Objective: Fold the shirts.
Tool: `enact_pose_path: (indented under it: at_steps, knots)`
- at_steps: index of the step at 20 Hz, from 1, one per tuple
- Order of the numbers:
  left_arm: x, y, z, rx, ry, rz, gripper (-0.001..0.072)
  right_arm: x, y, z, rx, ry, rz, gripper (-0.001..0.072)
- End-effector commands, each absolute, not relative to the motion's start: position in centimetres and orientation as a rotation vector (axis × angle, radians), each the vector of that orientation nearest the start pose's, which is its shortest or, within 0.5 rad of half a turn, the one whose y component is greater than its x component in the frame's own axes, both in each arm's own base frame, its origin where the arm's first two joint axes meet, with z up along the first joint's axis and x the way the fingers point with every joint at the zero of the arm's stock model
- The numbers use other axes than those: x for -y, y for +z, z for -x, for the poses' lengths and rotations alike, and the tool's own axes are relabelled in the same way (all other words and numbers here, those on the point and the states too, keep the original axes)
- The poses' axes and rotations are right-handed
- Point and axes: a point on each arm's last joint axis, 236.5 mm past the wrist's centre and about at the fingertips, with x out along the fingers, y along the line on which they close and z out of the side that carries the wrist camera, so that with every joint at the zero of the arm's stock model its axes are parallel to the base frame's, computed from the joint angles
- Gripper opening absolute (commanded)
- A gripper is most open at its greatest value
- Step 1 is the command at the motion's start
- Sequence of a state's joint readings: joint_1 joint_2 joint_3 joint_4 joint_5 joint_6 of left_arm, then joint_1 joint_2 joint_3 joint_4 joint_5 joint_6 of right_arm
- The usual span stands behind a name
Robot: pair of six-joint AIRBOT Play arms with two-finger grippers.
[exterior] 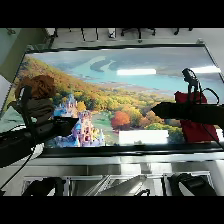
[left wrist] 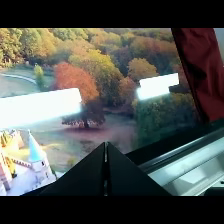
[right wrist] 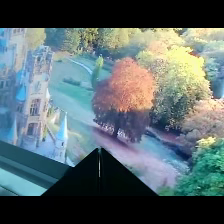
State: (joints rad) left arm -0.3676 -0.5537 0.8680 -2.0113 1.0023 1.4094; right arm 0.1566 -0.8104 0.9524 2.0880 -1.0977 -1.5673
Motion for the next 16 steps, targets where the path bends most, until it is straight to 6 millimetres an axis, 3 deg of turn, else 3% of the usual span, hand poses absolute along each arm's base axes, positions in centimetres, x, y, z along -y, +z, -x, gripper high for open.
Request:
enact_pose_path:
  at_steps: [1, 4, 6, 7, 8, 9, 11, 12, 16]
  knots:
    - [16.9, 18.0, -24.8, -0.763, -0.517, 0.395, 0.0013, -15.3, 12.6, -30.1, -0.973, 0.454, -0.367, 0.0028]
    - [14.0, 16.7, -26.9, -0.779, -0.404, 0.342, 0.0013, -15.3, 12.6, -30.1, -0.973, 0.454, -0.367, 0.0027]
    - [10.5, 16.1, -30.4, -0.763, -0.297, 0.19, 0.0014, -15.3, 12.6, -30.1, -0.972, 0.454, -0.367, 0.0027]
    - [8.1, 16.2, -33.0, -0.743, -0.223, 0.108, 0.0129, -15.3, 12.6, -30.1, -0.973, 0.454, -0.367, 0.0028]
    - [5.2, 16.5, -36.3, -0.716, -0.141, 0.004, 0.0536, -15.3, 12.6, -30.1, -0.973, 0.454, -0.368, 0.0027]
    - [2.3, 16.4, -39.5, -0.701, -0.056, -0.078, 0.0707, -15.3, 12.6, -30.1, -0.973, 0.454, -0.368, 0.0027]
    - [-3.6, 14.7, -46.4, -0.715, 0.071, -0.262, 0.071, -15.3, 12.6, -30.1, -0.973, 0.454, -0.368, 0.0028]
    - [-6.1, 12.8, -49.6, -0.746, 0.11, -0.338, 0.071, -15.3, 12.6, -30.1, -0.973, 0.454, -0.367, 0.0027]
    - [-12.7, 1.9, -58.1, -0.923, 0.197, -0.48, 0.071, -15.3, 12.6, -30.1, -0.973, 0.454, -0.368, 0.0028]
